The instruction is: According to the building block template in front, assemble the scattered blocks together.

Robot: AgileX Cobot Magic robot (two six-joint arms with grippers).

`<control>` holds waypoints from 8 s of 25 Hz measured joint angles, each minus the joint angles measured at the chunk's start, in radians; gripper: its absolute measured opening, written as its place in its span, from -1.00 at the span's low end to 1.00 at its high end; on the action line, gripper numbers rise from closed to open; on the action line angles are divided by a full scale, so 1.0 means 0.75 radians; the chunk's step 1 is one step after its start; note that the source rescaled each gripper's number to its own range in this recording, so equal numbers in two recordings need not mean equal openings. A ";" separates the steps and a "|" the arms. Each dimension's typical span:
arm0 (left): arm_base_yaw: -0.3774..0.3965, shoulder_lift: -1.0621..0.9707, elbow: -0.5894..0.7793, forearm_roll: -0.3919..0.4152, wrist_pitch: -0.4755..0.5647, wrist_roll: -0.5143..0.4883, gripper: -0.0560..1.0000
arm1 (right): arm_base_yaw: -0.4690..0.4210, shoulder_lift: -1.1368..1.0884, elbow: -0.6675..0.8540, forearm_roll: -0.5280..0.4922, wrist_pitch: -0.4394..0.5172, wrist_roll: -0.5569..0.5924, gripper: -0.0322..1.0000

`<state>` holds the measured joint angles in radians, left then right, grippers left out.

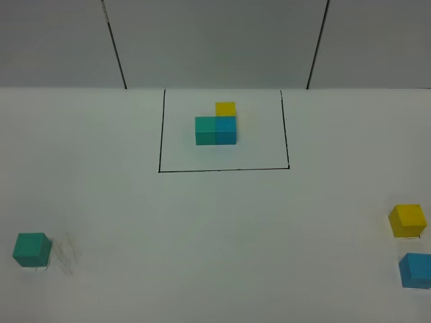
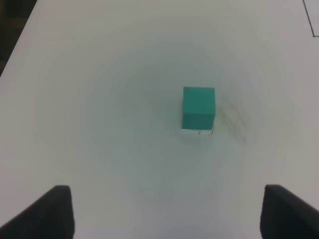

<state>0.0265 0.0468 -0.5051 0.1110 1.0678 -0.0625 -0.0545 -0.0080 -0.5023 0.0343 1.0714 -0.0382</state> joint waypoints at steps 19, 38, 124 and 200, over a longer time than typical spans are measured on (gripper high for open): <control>0.000 0.000 0.000 0.000 0.000 0.000 0.33 | 0.000 0.000 0.000 0.000 0.000 0.000 -0.94; 0.000 0.863 -0.393 0.008 -0.064 -0.136 0.33 | 0.000 0.000 0.000 0.000 0.000 0.000 -0.94; -0.939 2.793 -1.201 -0.214 -0.415 1.388 -0.89 | 0.000 0.000 0.000 0.000 0.000 0.000 -0.94; -0.109 -0.067 -0.358 -0.270 -0.018 0.328 0.09 | 0.000 0.000 0.000 0.000 0.000 0.000 -0.94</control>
<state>-0.0550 -0.0034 -0.7737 -0.0916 1.0542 0.1837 -0.0545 -0.0080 -0.5023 0.0343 1.0714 -0.0382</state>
